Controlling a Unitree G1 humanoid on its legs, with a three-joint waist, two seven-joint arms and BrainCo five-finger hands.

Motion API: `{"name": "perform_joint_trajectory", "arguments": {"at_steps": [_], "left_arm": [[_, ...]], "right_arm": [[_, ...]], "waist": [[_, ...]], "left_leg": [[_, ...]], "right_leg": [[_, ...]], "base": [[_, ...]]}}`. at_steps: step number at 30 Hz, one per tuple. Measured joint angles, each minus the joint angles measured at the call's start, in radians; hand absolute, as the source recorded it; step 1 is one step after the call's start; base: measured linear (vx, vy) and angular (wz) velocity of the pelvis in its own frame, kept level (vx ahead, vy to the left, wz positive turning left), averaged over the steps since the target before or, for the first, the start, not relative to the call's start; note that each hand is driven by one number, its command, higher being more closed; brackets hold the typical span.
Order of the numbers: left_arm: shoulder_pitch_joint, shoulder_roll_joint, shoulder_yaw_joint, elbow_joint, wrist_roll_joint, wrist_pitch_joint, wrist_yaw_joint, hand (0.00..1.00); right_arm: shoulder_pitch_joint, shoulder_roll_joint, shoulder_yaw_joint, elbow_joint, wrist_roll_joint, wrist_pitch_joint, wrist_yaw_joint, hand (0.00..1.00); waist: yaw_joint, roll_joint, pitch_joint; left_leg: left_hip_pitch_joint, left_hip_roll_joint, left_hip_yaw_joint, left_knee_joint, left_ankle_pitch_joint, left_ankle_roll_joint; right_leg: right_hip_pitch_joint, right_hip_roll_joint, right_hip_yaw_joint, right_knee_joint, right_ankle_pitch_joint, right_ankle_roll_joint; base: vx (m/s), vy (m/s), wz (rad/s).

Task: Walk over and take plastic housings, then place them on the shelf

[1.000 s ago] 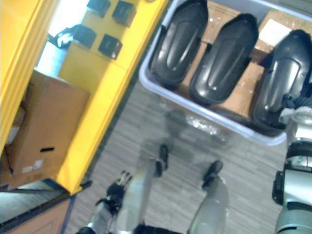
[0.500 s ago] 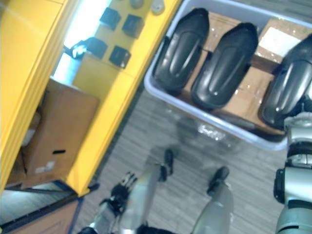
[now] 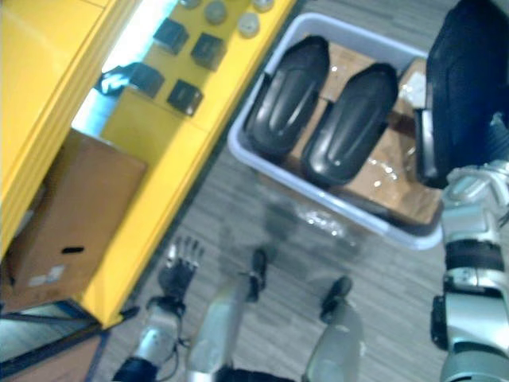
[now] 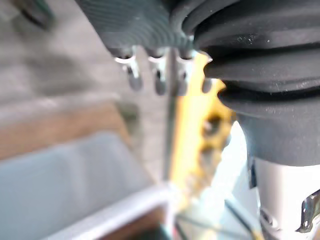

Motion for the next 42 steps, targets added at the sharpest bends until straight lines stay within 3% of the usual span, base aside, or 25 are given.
{"name": "perform_joint_trajectory", "arguments": {"at_steps": [2,4,7,9,11,13,18,20,29,42], "left_arm": [[0.020,0.001,0.038,-0.087,0.126,-0.029,0.084,0.00],[0.024,0.000,0.090,-0.173,0.327,-0.044,0.221,0.00],[0.024,0.000,0.112,-0.282,0.453,-0.046,0.286,0.00],[0.008,0.000,0.099,-0.322,0.499,-0.042,0.283,0.00],[-0.011,0.000,0.074,-0.342,0.529,-0.026,0.270,0.00],[-0.045,0.000,0.018,-0.351,0.533,0.019,0.249,0.00],[-0.122,0.000,-0.135,-0.351,0.544,0.107,0.181,0.00],[-0.162,-0.001,-0.164,-0.349,0.570,0.123,0.177,0.00],[-0.238,-0.005,-0.253,-0.348,0.568,0.164,0.141,0.00],[-0.272,-0.010,-0.335,-0.298,0.570,0.229,0.119,0.00]], "right_arm": [[0.056,0.033,-0.027,-0.098,-0.027,-0.007,-0.038,1.00],[0.144,0.097,-0.062,-0.208,-0.062,-0.018,-0.092,1.00],[0.229,0.180,-0.085,-0.303,-0.092,-0.047,-0.139,1.00],[0.245,0.211,-0.083,-0.335,-0.131,-0.088,-0.150,1.00],[0.244,0.218,-0.054,-0.355,-0.161,-0.135,-0.150,1.00],[0.238,0.222,0.013,-0.366,-0.196,-0.191,-0.147,1.00],[0.213,0.276,0.147,-0.366,-0.250,-0.268,-0.117,1.00],[0.194,0.298,0.187,-0.366,-0.269,-0.291,-0.115,1.00],[0.167,0.378,0.300,-0.365,-0.298,-0.362,-0.116,1.00],[0.170,0.448,0.445,-0.292,-0.297,-0.409,-0.116,1.00]], "waist": [[-0.001,-0.036,-0.024],[-0.011,-0.082,-0.084],[-0.027,-0.122,-0.161],[-0.035,-0.130,-0.200],[-0.037,-0.132,-0.237],[-0.036,-0.130,-0.280],[-0.036,-0.123,-0.336],[-0.037,-0.122,-0.338],[-0.048,-0.109,-0.353],[-0.056,-0.091,-0.381]], "left_leg": [[0.046,-0.002,0.011,-0.054,0.013,-0.007],[0.089,-0.004,0.014,-0.109,0.018,-0.015],[0.159,-0.012,0.022,-0.155,0.019,-0.016],[0.206,-0.016,0.037,-0.174,0.019,-0.016],[0.254,-0.018,0.050,-0.201,0.018,-0.016],[0.321,-0.016,0.066,-0.253,0.019,-0.016],[0.394,-0.011,0.089,-0.296,0.019,-0.017],[0.406,-0.011,0.102,-0.297,0.020,-0.016],[0.440,-0.014,0.102,-0.310,0.020,-0.016],[0.427,-0.038,0.100,-0.408,0.111,-0.021]], "right_leg": [[0.037,0.012,-0.002,-0.052,0.016,0.004],[0.080,0.023,-0.019,-0.102,0.019,0.006],[0.151,0.026,-0.027,-0.153,0.020,0.008],[0.197,0.025,-0.025,-0.177,0.026,0.016],[0.230,0.025,-0.023,-0.188,0.027,0.015],[0.268,0.031,-0.020,-0.194,0.028,0.015],[0.303,0.037,0.007,-0.194,0.050,0.011],[0.304,0.036,0.012,-0.194,0.058,0.016],[0.333,0.037,0.032,-0.203,0.060,0.018],[0.298,0.039,0.033,-0.245,0.058,0.016]], "base": [[0.13,-0.035,-0.07],[0.18,-0.047,0.03],[0.21,-0.026,0.03],[0.20,0.013,-0.08],[0.18,0.017,-0.12],[0.14,0.008,-0.13],[0.07,0.033,-0.13],[0.02,0.057,-0.18],[-0.02,0.013,-0.03],[-0.09,-0.002,0.00]]}}
